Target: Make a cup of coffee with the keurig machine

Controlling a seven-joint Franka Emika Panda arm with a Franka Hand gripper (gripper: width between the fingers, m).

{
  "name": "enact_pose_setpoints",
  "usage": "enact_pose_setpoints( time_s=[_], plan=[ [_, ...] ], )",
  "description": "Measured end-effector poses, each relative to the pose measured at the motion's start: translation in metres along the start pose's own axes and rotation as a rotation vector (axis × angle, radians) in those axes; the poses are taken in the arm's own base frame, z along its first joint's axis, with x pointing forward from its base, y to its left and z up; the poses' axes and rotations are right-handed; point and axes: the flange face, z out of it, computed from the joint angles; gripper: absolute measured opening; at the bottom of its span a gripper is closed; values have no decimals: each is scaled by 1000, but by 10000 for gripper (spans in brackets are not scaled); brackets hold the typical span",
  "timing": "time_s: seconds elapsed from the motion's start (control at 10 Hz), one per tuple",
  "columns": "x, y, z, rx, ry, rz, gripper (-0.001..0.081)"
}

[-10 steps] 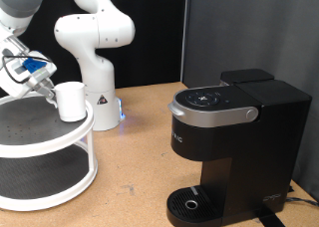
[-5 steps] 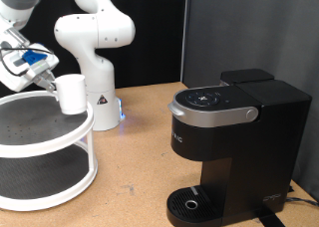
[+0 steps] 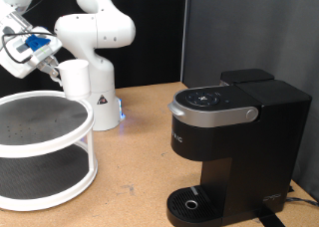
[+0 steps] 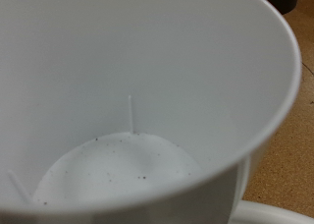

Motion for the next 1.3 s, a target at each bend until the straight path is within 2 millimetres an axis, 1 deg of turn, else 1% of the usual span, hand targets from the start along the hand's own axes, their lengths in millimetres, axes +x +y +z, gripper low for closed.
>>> enact_pose_setpoints(
  time_s=[0.1,0.4,0.6,1.0,1.3],
  plan=[
    [1,-4,-3,-6,-5,2,69],
    [2,-3,-1,16,18,5,69],
    [13,-5,7,23,55,4,69],
    [54,1,42,-48,82,8,69],
    [82,5,72,-65,114,38,69]
  ],
)
